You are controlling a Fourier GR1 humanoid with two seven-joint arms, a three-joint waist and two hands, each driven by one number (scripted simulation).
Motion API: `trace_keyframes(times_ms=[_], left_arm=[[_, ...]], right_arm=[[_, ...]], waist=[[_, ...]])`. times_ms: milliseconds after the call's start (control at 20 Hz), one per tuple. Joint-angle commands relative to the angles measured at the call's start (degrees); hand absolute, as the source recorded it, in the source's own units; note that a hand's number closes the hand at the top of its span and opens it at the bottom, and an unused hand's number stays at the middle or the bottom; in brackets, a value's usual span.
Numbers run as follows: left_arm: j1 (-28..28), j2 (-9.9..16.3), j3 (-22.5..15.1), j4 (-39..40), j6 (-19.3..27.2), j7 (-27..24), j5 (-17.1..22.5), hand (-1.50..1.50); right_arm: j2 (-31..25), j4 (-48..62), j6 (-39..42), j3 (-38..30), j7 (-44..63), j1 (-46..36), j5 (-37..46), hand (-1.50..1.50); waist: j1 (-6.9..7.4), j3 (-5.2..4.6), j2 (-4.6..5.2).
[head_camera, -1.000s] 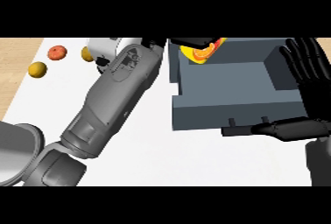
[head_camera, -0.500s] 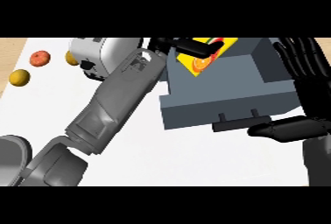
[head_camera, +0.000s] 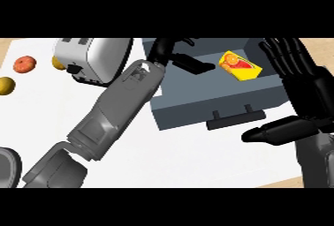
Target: Pick up the cup, place it into the drawer and close the drawer
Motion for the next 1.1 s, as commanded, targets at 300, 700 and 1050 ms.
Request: trace_keyframes(times_ms=[300, 700, 1050], left_arm=[[2.2, 0.0, 2.3, -6.5, -2.0, -8.6, 11.6, -1.50], [0.4, 0.0, 3.8, -4.6, 2.8, -12.6, 16.2, -1.50], [2.2, 0.0, 4.5, -4.7, 2.5, -15.2, 19.1, -1.50]], right_arm=[[0.6, 1.2, 14.0, 8.9, 2.2, -2.0, -10.7, 1.50], [-11.2, -1.0, 23.4, 15.2, 9.7, 0.7, -2.5, -1.50], [-11.1, -0.4, 15.7, 20.6, 4.0, 5.4, 20.6, -1.50]], waist=[[-0.14, -0.10, -0.14], [3.22, -0.11, -1.32], [7.51, -0.05, -2.01]])
